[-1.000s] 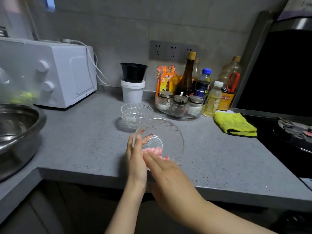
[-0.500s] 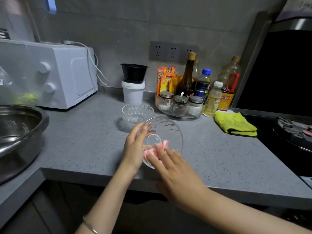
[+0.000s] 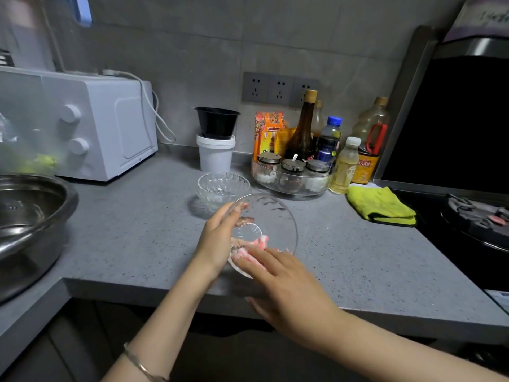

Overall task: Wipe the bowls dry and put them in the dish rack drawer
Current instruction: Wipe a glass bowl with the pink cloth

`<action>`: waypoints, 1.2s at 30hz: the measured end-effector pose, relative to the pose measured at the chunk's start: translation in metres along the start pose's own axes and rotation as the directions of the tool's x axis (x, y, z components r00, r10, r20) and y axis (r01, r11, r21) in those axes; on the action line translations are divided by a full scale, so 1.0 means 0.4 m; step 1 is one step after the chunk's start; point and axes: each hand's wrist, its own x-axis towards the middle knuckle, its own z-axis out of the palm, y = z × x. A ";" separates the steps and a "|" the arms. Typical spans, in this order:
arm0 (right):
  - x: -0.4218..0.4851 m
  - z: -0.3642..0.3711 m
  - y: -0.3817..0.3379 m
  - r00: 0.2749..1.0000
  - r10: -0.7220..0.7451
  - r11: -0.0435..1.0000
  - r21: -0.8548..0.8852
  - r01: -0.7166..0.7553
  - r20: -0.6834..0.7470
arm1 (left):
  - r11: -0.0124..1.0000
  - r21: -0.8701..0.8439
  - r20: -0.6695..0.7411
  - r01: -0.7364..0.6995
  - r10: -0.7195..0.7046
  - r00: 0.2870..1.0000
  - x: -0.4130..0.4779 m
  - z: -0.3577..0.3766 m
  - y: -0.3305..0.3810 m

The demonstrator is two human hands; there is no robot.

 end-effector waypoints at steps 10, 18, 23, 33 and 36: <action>0.050 -0.029 0.044 0.977 -0.055 0.995 -0.096 0.035 -0.207 | 0.994 -0.035 0.070 0.104 -0.101 0.992 -0.015 0.008 -0.010; 0.035 -0.038 0.145 0.951 -0.308 0.875 -0.389 0.288 0.012 | 0.994 0.055 0.118 0.090 -0.096 0.988 0.007 -0.026 -0.018; 0.060 -0.035 0.126 0.963 -0.259 0.900 -0.380 0.212 -0.078 | 0.999 -0.037 0.079 0.037 -0.034 0.996 0.010 -0.022 -0.033; 0.053 -0.028 0.108 0.951 -0.308 0.906 -0.316 0.283 -0.032 | 0.996 -0.078 0.110 0.040 -0.031 0.993 0.020 -0.027 -0.024; 0.060 -0.043 0.130 0.951 -0.307 0.861 -0.437 0.262 -0.036 | 0.997 -0.048 0.149 0.061 -0.053 0.987 0.029 -0.045 -0.026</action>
